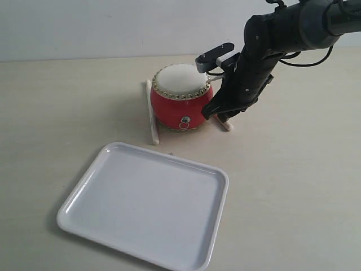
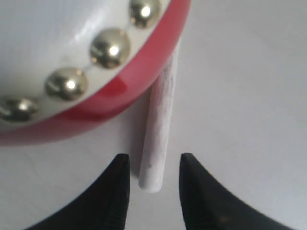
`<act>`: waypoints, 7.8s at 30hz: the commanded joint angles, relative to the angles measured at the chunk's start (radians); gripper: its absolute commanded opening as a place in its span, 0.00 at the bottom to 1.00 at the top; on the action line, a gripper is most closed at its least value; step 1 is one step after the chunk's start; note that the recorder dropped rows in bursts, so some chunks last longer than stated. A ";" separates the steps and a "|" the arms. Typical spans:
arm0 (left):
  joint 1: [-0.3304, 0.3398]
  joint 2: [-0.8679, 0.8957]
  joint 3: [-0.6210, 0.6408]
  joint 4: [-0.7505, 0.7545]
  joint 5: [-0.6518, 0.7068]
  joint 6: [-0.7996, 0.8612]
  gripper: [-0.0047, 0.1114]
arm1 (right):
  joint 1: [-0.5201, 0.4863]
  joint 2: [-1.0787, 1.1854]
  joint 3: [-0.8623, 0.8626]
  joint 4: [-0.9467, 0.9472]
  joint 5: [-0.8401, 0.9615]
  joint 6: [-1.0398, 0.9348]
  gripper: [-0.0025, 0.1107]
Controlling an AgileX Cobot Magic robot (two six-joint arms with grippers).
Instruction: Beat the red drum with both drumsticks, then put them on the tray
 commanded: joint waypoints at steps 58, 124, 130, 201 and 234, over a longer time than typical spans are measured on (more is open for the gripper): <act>0.002 -0.006 0.002 0.000 0.003 0.001 0.04 | 0.001 0.071 -0.031 0.015 -0.022 -0.020 0.37; 0.002 0.881 -0.548 1.166 -0.338 -1.332 0.04 | -0.153 -0.341 0.040 -0.537 -0.001 0.407 0.02; 0.002 1.035 -0.792 1.674 -0.309 -1.662 0.04 | -0.153 -0.523 0.237 -0.506 -0.057 0.472 0.02; -0.404 2.200 -1.551 -0.192 0.821 0.104 0.46 | -0.151 -0.708 0.399 -0.325 -0.129 0.397 0.02; -0.402 2.224 -1.558 -0.134 0.785 0.024 0.46 | -0.151 -0.708 0.399 -0.325 -0.131 0.378 0.02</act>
